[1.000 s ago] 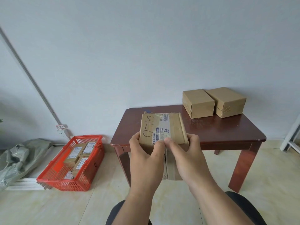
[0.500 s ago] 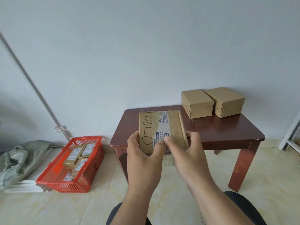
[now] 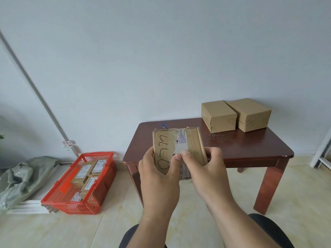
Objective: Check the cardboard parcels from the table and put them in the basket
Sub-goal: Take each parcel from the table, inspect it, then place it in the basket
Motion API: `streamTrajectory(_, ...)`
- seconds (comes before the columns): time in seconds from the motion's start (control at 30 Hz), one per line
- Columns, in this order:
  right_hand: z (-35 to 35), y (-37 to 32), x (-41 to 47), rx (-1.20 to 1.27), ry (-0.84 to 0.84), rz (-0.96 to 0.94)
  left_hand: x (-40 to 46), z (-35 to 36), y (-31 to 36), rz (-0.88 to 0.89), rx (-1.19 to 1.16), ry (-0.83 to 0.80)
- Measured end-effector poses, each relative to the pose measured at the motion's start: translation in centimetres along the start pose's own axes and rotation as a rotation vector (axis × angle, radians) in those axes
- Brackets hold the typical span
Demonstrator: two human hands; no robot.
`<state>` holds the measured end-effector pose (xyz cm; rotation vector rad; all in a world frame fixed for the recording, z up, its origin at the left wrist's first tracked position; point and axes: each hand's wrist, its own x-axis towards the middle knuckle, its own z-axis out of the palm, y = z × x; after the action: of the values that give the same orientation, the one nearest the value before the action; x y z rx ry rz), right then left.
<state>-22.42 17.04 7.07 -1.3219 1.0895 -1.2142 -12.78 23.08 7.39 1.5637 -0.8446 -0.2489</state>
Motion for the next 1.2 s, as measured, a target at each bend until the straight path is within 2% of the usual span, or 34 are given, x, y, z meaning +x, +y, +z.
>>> streamTrajectory(0.33, -0.5, 0.7, -0.6, -0.077, -0.099, -0.122, 1.4, -1.0, 0.3, -0.042, 0.013, -0.059)
streamTrajectory(0.57, -0.6, 0.6, 0.6, -0.068, 0.011, -0.052, -0.2, 0.0, -0.3, 0.025, 0.076, -0.037)
streamTrajectory(0.9, -0.7, 1.8, -0.4, -0.152, -0.029, -0.123, 1.0, -0.9, 0.2, -0.061, 0.023, -0.014)
streamTrajectory(1.2, -0.8, 1.1, 0.1, -0.218, -0.033, -0.051, -0.8, -0.2, -0.5, -0.067, 0.091, -0.033)
